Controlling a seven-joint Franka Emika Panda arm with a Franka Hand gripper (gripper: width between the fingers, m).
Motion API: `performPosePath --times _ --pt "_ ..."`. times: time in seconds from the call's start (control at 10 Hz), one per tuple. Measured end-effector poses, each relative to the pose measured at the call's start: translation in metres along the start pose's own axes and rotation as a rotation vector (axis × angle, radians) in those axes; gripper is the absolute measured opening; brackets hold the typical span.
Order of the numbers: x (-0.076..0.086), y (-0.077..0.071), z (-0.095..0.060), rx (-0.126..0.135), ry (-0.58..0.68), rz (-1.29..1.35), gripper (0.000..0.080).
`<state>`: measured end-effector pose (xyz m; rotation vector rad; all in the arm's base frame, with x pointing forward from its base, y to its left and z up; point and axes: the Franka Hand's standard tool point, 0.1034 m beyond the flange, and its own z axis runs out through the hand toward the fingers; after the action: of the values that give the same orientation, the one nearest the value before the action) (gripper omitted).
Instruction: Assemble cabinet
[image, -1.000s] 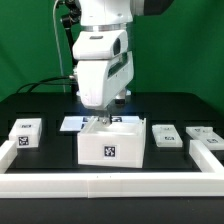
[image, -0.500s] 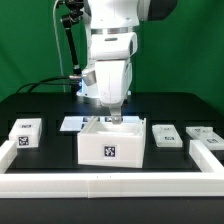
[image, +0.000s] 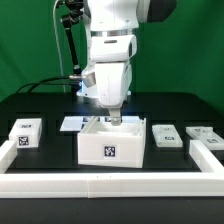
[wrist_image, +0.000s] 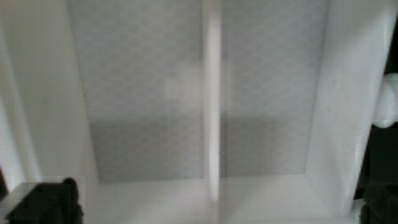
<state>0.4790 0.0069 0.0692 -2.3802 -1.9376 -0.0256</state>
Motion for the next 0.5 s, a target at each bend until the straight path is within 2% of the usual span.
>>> performPosePath --times 0.2,0.3,0.5 --pt "0.003 -0.027 0.011 0.013 -0.003 0.001 0.0798" --pt "0.005 -0.034 0.014 0.020 -0.003 0.021 0.0798" --pt "0.011 -0.036 0.017 0.026 -0.001 0.045 0.0798"
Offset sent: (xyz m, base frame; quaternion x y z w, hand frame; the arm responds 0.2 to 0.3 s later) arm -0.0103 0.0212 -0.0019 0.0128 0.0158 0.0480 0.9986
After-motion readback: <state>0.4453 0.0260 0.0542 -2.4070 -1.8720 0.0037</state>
